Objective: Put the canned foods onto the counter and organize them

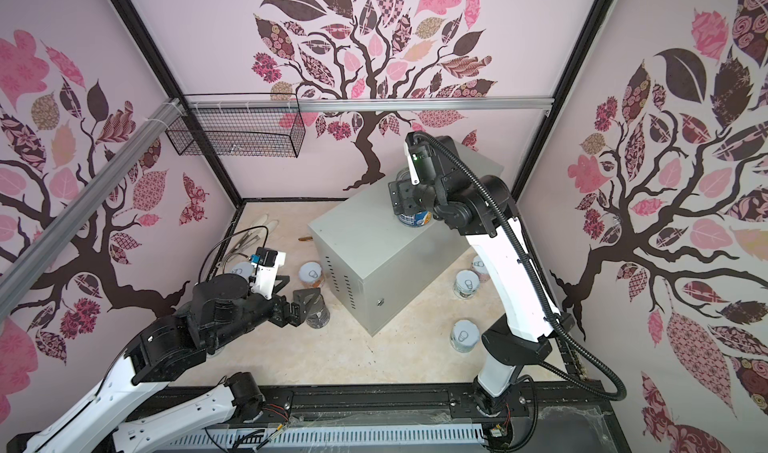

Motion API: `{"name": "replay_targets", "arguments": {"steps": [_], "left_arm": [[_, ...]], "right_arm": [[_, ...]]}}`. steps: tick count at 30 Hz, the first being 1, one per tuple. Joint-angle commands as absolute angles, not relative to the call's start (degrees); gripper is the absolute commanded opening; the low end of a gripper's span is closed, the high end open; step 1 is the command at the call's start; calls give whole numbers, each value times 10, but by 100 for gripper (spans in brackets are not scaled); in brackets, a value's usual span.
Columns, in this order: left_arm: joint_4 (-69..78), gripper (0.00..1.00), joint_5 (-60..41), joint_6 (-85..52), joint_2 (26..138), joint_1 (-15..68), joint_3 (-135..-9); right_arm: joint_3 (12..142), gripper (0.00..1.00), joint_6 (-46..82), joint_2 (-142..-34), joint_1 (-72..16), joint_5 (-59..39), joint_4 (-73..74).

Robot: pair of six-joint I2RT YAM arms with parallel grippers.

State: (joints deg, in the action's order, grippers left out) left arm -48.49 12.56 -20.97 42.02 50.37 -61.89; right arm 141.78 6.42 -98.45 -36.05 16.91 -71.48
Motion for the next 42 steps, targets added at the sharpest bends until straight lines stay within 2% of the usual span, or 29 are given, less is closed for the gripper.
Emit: {"name": "replay_targets", "arguments": {"steps": [1, 7, 11, 13, 16, 20, 23, 42], "left_arm": [[-471, 98, 112, -205, 420, 506, -601], [-460, 98, 108, -203, 422, 506, -590], [-455, 98, 105, -204, 431, 505, -584], [-450, 98, 102, -206, 429, 505, -579], [-447, 98, 102, -207, 425, 506, -574], [-452, 98, 104, -206, 419, 505, -577], [-456, 98, 109, -205, 413, 505, -577], [-460, 98, 117, -216, 396, 505, -564]], "right_arm": [[1447, 26, 69, -999, -342, 136, -638], [1446, 29, 68, -1019, -307, 113, -625], [1433, 36, 59, -1025, -297, 113, -613], [1431, 45, 56, -1030, -293, 110, -611], [1428, 68, 51, -1036, -291, 109, -610], [1415, 88, 50, -1033, -291, 115, -597], [1379, 98, 48, -1012, -291, 118, -568], [1006, 100, 59, -787, -291, 79, -277]]}}
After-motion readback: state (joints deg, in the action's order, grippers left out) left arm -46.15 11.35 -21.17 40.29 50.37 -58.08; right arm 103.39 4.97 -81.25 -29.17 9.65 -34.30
